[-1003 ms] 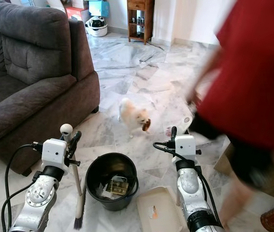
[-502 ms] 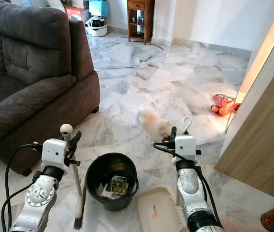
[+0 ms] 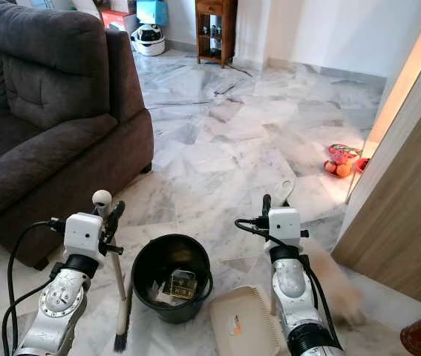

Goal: Sweep floor

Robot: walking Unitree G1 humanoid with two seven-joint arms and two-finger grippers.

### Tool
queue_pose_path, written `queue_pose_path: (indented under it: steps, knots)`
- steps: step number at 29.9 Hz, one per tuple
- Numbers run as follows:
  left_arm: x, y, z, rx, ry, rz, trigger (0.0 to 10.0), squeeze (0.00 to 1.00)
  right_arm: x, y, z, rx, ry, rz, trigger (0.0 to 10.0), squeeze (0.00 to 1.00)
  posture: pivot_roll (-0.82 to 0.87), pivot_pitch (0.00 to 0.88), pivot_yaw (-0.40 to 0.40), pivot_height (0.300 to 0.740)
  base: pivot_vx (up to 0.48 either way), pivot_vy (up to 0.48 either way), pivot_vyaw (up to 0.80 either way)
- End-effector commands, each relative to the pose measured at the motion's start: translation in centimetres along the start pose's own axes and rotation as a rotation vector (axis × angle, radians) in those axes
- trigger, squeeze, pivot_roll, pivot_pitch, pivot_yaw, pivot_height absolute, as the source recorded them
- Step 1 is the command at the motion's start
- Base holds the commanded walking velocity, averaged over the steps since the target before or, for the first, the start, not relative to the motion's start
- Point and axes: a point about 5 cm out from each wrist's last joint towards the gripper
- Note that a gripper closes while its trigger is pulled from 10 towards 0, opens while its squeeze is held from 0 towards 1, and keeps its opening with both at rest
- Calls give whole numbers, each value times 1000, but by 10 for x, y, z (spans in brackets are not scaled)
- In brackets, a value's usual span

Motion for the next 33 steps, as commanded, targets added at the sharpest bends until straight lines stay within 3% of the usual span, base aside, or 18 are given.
queue_pose_path:
  steps: [1, 33]
  knots:
    - [6, -1, 2, -9, -12, 17, 10000, 0, 2, -5, 8, -41, -8, 4, 10000, 0, 109, 0, 27, 740, 0, 0, 0]
    - [5, 0, 1, -12, -7, 13, 10000, 0, 4, -6, 8, -39, -10, 16, 10000, 0, 102, 0, 30, 740, 0, 0, 0]
Point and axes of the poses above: a point about 5 cm out from each wrist's last joint towards the gripper, its own y axis pointing back from the gripper into the wrist, its own z axis along the axis of the wrist's last joint, x = y × z, and after that the axes turned 5 degrees about -y, right-handed
